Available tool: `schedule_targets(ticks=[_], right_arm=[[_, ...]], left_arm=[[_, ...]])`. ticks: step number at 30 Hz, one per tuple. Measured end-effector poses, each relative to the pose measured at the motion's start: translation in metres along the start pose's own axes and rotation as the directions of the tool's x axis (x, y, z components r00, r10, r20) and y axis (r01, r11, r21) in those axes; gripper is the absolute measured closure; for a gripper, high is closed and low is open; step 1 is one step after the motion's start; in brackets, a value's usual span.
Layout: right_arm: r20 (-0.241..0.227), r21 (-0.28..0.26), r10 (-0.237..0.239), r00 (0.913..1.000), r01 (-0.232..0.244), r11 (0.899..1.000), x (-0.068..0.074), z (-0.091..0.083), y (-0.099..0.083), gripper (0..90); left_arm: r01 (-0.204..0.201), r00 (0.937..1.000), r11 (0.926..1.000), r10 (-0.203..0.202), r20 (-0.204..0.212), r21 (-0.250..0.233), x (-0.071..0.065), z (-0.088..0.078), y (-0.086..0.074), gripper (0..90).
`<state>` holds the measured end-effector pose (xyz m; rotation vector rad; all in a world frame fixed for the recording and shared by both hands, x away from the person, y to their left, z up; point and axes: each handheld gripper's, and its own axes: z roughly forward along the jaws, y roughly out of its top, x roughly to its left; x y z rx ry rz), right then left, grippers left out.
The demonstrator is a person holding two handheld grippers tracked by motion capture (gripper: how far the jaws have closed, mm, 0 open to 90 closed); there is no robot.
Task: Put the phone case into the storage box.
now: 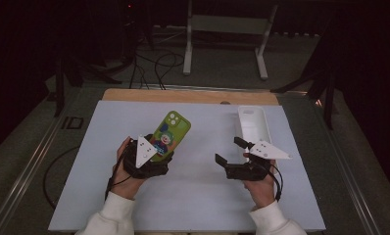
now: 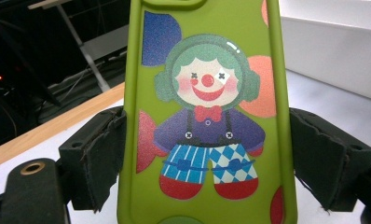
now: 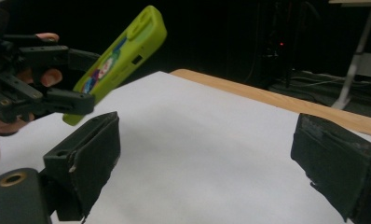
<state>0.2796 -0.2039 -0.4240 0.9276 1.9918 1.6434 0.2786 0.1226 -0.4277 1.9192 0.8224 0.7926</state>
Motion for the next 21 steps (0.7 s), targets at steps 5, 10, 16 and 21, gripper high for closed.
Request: schedule_targets(ticks=[5, 10, 16, 21], right_arm=[[-0.013, 0.002, 0.008, 0.9999, -0.008, 1.0, 0.001, 0.004, 0.001, 8.2], [-0.025, 0.01, 0.008, 0.9997, -0.007, 1.0, 0.003, 0.009, 0.003, 8.2], [-0.029, 0.014, 0.01, 0.9995, -0.01, 1.0, 0.006, 0.014, 0.006, 8.2], [-0.041, 0.014, 0.026, 0.9988, -0.025, 1.0, 0.005, 0.019, 0.007, 8.1]], left_arm=[[-0.008, 0.9999, 1.0, 0.008, 0.011, 0.001, -0.004, 0.002, 0.001, 16.1], [-0.014, 0.9998, 0.9999, 0.014, 0.014, 0.001, -0.006, 0.004, 0.003, 16.1], [-0.019, 0.9996, 0.9998, 0.019, 0.02, -0.002, -0.01, 0.006, 0.005, 16.1], [-0.027, 0.9993, 0.9996, 0.027, 0.025, -0.004, -0.013, 0.007, 0.006, 16.1]])
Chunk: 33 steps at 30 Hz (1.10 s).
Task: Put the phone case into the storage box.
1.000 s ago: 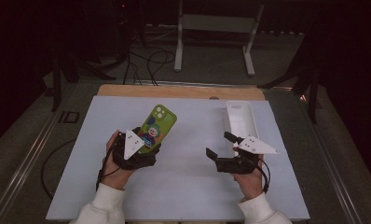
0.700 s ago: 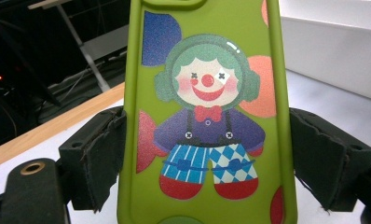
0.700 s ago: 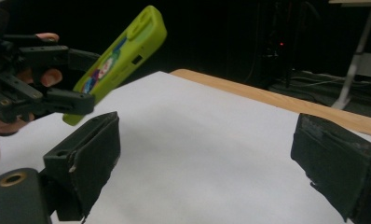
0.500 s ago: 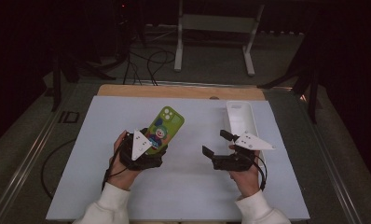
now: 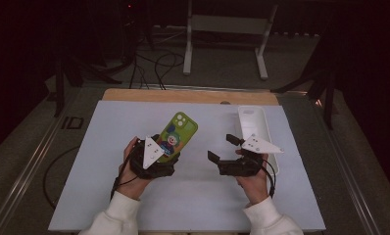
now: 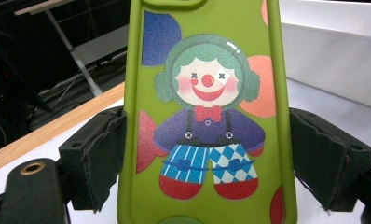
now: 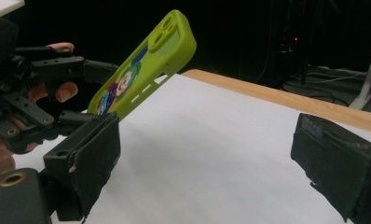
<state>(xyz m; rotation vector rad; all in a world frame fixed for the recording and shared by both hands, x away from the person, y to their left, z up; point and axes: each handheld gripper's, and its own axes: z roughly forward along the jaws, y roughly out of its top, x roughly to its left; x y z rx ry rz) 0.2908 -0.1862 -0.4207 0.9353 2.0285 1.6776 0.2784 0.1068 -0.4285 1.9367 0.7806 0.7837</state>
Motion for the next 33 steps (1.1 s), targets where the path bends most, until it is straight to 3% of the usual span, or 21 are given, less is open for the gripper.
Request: schedule_targets(ticks=[7, 20, 25, 33], right_arm=[[-0.022, 0.008, 0.034, 0.9992, -0.034, 0.999, -0.001, 0.009, 0.003, 8.2], [-0.053, 0.019, 0.039, 0.9978, -0.038, 0.999, 0.005, 0.022, 0.012, 8.1], [-0.094, 0.018, 0.066, 0.9933, -0.065, 0.998, 0.006, 0.027, 0.014, 8.1], [-0.107, 0.04, 0.077, 0.9913, -0.073, 0.997, 0.009, 0.034, 0.017, 8.1]], left_arm=[[-0.01, 0.9999, 0.9999, 0.01, 0.01, 0.002, -0.005, 0.004, 0.0, 16.1], [-0.029, 0.9992, 0.9994, 0.029, 0.027, -0.021, -0.016, 0.006, 0.002, 16.1], [-0.039, 0.9984, 0.9988, 0.04, 0.039, -0.029, -0.02, 0.007, 0.004, 16.0], [-0.058, 0.9967, 0.9979, 0.06, 0.054, -0.027, -0.027, 0.007, 0.003, 16.0]])
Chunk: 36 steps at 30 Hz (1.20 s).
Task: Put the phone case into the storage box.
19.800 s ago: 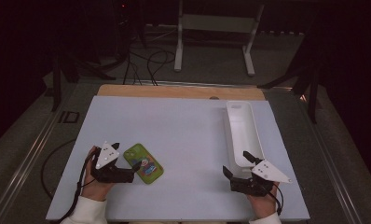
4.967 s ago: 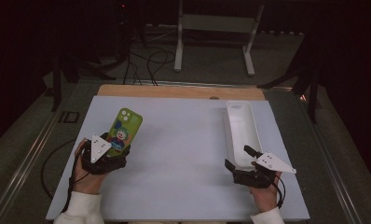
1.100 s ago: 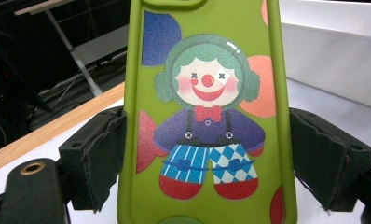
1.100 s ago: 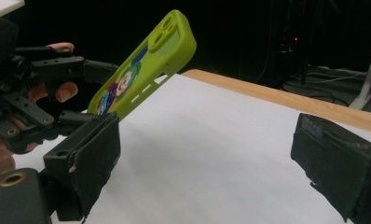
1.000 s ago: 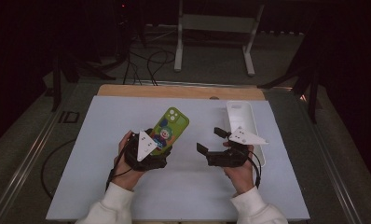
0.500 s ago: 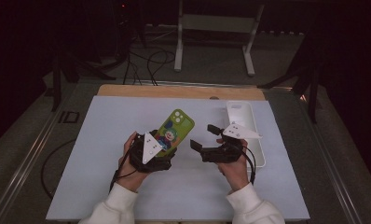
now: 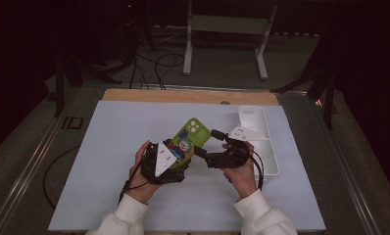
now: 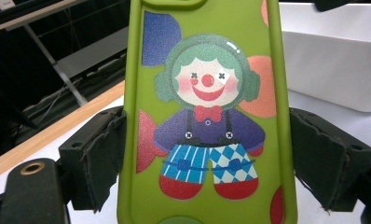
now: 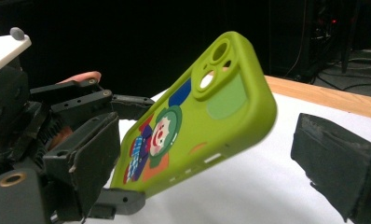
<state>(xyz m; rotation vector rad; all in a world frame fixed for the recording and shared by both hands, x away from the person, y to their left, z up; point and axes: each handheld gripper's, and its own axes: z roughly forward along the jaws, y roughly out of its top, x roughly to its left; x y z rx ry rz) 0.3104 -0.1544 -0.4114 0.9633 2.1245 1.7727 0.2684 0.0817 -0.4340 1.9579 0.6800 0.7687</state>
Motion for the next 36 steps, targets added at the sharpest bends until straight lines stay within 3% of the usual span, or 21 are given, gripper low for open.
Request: schedule_targets(ticks=[15, 27, 32, 36], right_arm=[[-0.041, 0.053, 0.002, 0.9992, 0.0, 0.999, 0.005, 0.014, 0.003, 9.5], [-0.056, 0.065, 0.052, 0.997, -0.048, 0.997, 0.005, 0.017, 0.004, 15.4], [-0.053, 0.068, 0.06, 0.9968, -0.056, 0.996, 0.005, 0.017, 0.005, 22.1], [-0.045, 0.079, 0.078, 0.9959, -0.074, 0.994, 0.004, 0.018, 0.005, 36.9]], left_arm=[[-0.005, 0.9998, 0.9996, 0.005, 0.017, -0.026, -0.009, -0.001, 0.003, 16.0], [-0.005, 0.9998, 0.9989, 0.006, 0.02, -0.046, -0.013, -0.002, 0.006, 16.0], [-0.001, 0.9998, 0.9986, 0.003, 0.022, -0.053, -0.015, -0.001, 0.006, 16.0], [0.008, 0.9996, 0.9983, -0.006, 0.028, -0.058, -0.015, 0.0, 0.007, 16.0]])
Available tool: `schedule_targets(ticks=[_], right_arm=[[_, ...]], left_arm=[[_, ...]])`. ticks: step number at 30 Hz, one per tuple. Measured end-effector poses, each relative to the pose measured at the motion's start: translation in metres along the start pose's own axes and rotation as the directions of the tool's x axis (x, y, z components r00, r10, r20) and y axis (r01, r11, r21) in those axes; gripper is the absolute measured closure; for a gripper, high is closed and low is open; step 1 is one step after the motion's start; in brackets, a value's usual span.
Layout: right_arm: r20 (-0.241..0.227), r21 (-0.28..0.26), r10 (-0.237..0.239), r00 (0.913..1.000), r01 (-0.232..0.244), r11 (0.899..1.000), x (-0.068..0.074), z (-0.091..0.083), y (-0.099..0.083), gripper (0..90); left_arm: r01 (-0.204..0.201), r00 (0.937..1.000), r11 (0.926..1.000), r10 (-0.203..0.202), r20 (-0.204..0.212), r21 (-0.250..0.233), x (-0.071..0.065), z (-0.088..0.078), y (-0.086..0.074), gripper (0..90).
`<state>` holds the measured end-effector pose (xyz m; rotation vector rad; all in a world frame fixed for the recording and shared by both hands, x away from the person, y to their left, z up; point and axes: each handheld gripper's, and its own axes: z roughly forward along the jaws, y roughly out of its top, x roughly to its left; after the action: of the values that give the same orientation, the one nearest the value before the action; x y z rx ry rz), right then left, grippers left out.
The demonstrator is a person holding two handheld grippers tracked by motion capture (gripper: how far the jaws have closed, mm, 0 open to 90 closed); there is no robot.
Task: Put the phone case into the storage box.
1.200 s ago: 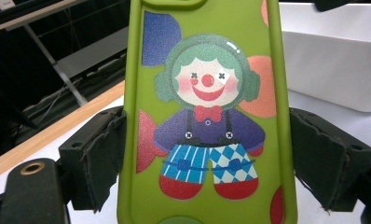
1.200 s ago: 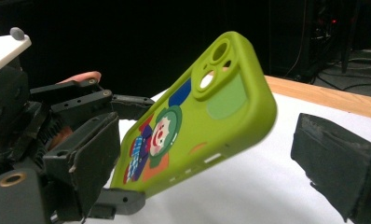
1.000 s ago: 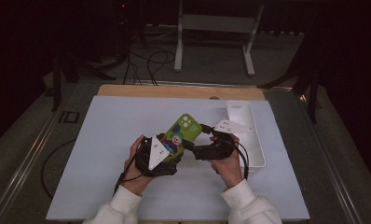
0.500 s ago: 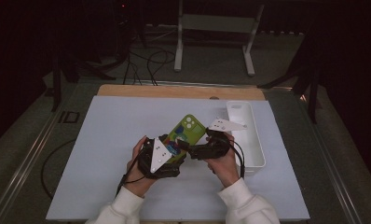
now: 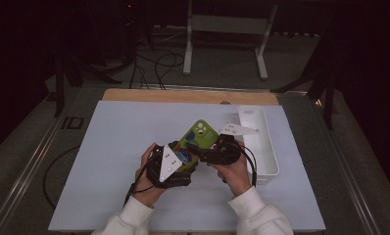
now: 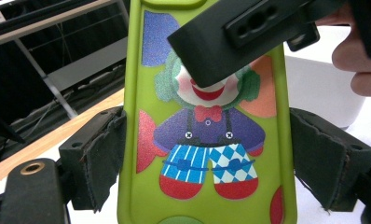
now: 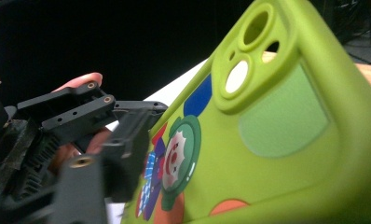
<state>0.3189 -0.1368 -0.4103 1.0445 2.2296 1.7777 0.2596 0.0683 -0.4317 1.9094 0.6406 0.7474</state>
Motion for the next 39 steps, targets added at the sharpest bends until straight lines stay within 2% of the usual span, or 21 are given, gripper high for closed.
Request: schedule_targets(ticks=[3, 6, 10, 13, 22, 27, 30, 39], right_arm=[[-0.014, -0.006, 0.0, 0.9999, -0.001, 1.0, 0.0, -0.001, -0.001, 53.9], [-0.037, -0.004, -0.005, 0.9993, 0.004, 1.0, 0.002, -0.002, -0.001, 65.8], [-0.046, -0.01, -0.005, 0.9989, 0.005, 1.0, 0.004, -0.003, -0.001, 77.1], [-0.039, -0.014, -0.012, 0.9992, 0.011, 1.0, 0.008, -0.004, -0.001, 83.0], [-0.04, 0.012, -0.002, 0.9992, 0.002, 1.0, 0.01, -0.003, -0.002, 86.5], [-0.022, 0.023, -0.032, 0.9992, 0.033, 0.999, 0.015, -0.001, -0.001, 88.5], [-0.02, 0.019, -0.034, 0.9992, 0.035, 0.999, 0.016, -0.001, 0.0, 88.7], [-0.01, 0.014, -0.034, 0.9994, 0.034, 0.999, 0.016, -0.001, 0.0, 88.9]], left_arm=[[-0.001, 1.0, 1.0, 0.001, 0.006, 0.003, 0.0, 0.0, 0.0, 16.0], [-0.001, 0.9999, 1.0, 0.001, 0.012, 0.008, -0.001, 0.001, -0.001, 16.0], [-0.003, 0.9994, 0.9996, 0.002, 0.034, 0.029, -0.001, 0.004, -0.002, 15.9], [-0.003, 0.9994, 0.9995, 0.001, 0.034, 0.031, -0.002, 0.006, -0.003, 15.9], [-0.023, 0.9997, 0.9987, 0.023, 0.006, 0.046, -0.005, 0.007, -0.004, 15.8], [-0.012, 0.9999, 0.9988, 0.012, 0.002, 0.048, -0.005, 0.008, -0.004, 15.4], [-0.014, 0.9999, 0.9988, 0.014, 0.0, 0.048, -0.004, 0.007, -0.004, 15.1], [0.027, 0.9996, 0.999, -0.028, 0.008, 0.035, -0.002, 0.006, -0.003, 12.6]])
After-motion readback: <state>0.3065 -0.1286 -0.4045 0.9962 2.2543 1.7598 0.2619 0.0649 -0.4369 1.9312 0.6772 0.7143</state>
